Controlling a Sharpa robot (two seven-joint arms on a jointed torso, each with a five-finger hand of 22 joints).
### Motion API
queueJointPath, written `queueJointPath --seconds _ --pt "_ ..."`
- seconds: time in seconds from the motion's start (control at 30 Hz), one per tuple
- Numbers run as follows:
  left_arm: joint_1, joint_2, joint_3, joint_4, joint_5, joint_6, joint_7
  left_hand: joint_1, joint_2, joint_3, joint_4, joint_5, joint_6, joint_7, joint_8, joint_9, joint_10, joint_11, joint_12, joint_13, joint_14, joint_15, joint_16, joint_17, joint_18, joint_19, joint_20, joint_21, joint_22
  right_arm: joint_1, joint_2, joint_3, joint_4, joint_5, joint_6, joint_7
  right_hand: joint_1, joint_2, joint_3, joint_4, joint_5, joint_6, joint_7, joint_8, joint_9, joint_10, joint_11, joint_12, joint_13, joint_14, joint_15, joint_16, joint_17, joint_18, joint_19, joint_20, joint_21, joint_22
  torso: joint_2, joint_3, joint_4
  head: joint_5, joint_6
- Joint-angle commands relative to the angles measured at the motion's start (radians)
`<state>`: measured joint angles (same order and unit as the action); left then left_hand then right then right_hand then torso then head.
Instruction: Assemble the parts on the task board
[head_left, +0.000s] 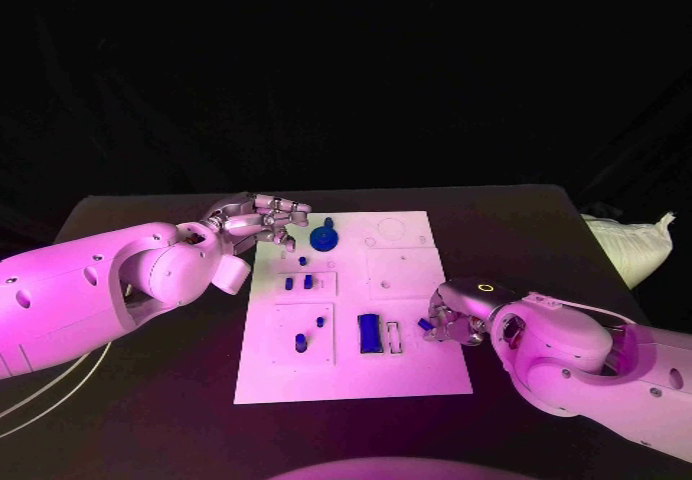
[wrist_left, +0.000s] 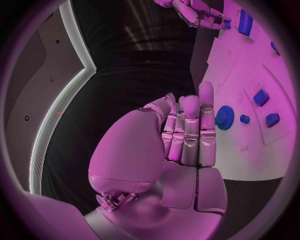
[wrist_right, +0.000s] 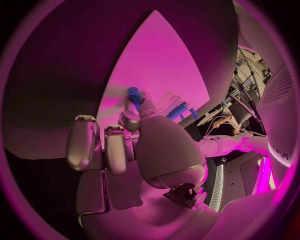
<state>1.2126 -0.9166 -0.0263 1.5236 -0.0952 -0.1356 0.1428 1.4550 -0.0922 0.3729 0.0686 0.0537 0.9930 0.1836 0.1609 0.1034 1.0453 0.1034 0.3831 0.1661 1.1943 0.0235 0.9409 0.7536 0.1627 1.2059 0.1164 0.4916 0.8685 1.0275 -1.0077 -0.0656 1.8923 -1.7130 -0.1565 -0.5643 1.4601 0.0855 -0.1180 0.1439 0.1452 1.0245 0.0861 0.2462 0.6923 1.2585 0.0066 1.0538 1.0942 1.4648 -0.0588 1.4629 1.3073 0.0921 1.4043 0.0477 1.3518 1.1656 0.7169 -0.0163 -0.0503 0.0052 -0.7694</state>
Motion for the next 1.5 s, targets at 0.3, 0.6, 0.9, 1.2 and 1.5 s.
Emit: queueJointPath --seconds 0.3,0.6,0.9,1.2,1.5 --pt "0.0 0.001 0.001 0.002 -0.002 0.018 0.003 -0.001 0.006 -0.003 -0.004 0.002 -0.005 -0.001 0.007 0.0 -0.004 0.0 0.006 0.001 -0.007 -0.002 -0.006 -0.001 0.019 0.001 0.003 -0.007 -0.001 -0.02 -0.024 -0.017 0.002 0.218 -0.083 -0.019 -0.023 0.02 0.201 -0.037 0.026 -0.001 -0.004 -0.016 -0.314 0.008 -0.004 0.0 0.005 0.072 -0.007 -0.006 0.089 -0.014 0.003 -0.007 0.001 0.009 0.0 0.0006 -0.0003 0.0 0.002" --pt "0.0 0.002 0.001 0.002 -0.002 0.028 0.001 0.002 0.006 -0.002 -0.007 0.002 -0.005 -0.001 0.008 0.0 -0.005 0.0 0.007 0.001 -0.008 -0.002 -0.007 -0.003 0.02 0.001 0.003 -0.008 -0.001 -0.008 -0.043 -0.014 0.024 0.485 -0.2 0.051 -0.094 -0.064 0.334 -0.027 0.056 0.005 -0.002 -0.018 -0.303 0.013 -0.002 0.007 0.011 0.073 -0.006 -0.008 0.088 -0.013 0.002 -0.006 -0.002 0.007 0.001 0.0004 0.0009 0.0 0.002" --pt "0.0 0.002 0.001 0.003 -0.002 0.029 0.0 0.003 0.006 -0.002 -0.008 0.002 -0.006 -0.001 0.008 0.0 -0.005 0.0 0.007 0.001 -0.009 -0.002 -0.008 -0.004 0.02 0.001 0.003 -0.008 -0.002 -0.003 -0.042 -0.013 0.033 0.529 -0.231 0.059 -0.121 -0.083 0.354 -0.021 0.063 0.005 -0.001 -0.019 -0.299 0.015 -0.001 0.009 0.012 0.073 -0.005 -0.008 0.089 -0.013 0.002 -0.005 -0.002 0.007 0.001 0.0 -0.0001 0.002 0.0" --pt "0.0 0.003 0.001 0.003 -0.002 0.03 -0.001 0.003 0.006 -0.002 -0.008 0.002 -0.006 -0.001 0.008 0.0 -0.005 0.0 0.007 0.001 -0.009 -0.002 -0.008 -0.004 0.02 0.001 0.003 -0.008 -0.002 -0.003 -0.02 -0.013 0.031 0.539 -0.238 0.057 -0.167 -0.107 0.363 -0.005 0.118 0.011 -0.002 -0.017 -0.293 0.022 -0.001 0.017 0.018 0.074 -0.005 -0.006 0.091 -0.014 0.005 -0.005 0.001 0.012 0.0 -0.001 0.0006 0.002 -0.003" --pt "0.0 0.002 0.001 0.004 -0.002 0.03 -0.001 0.003 0.006 -0.002 -0.008 0.002 -0.006 -0.001 0.008 0.0 -0.005 0.0 0.007 0.001 -0.009 -0.002 -0.008 -0.004 0.02 0.001 0.003 -0.008 -0.002 -0.003 0.002 -0.013 0.029 0.497 -0.256 0.053 -0.223 -0.117 0.342 0.028 0.178 0.021 -0.005 -0.012 -0.285 0.039 -0.004 0.038 0.034 0.076 -0.007 -0.001 0.099 -0.016 0.012 -0.007 0.009 0.026 0.0 -0.0009 0.0004 0.003 -0.005"
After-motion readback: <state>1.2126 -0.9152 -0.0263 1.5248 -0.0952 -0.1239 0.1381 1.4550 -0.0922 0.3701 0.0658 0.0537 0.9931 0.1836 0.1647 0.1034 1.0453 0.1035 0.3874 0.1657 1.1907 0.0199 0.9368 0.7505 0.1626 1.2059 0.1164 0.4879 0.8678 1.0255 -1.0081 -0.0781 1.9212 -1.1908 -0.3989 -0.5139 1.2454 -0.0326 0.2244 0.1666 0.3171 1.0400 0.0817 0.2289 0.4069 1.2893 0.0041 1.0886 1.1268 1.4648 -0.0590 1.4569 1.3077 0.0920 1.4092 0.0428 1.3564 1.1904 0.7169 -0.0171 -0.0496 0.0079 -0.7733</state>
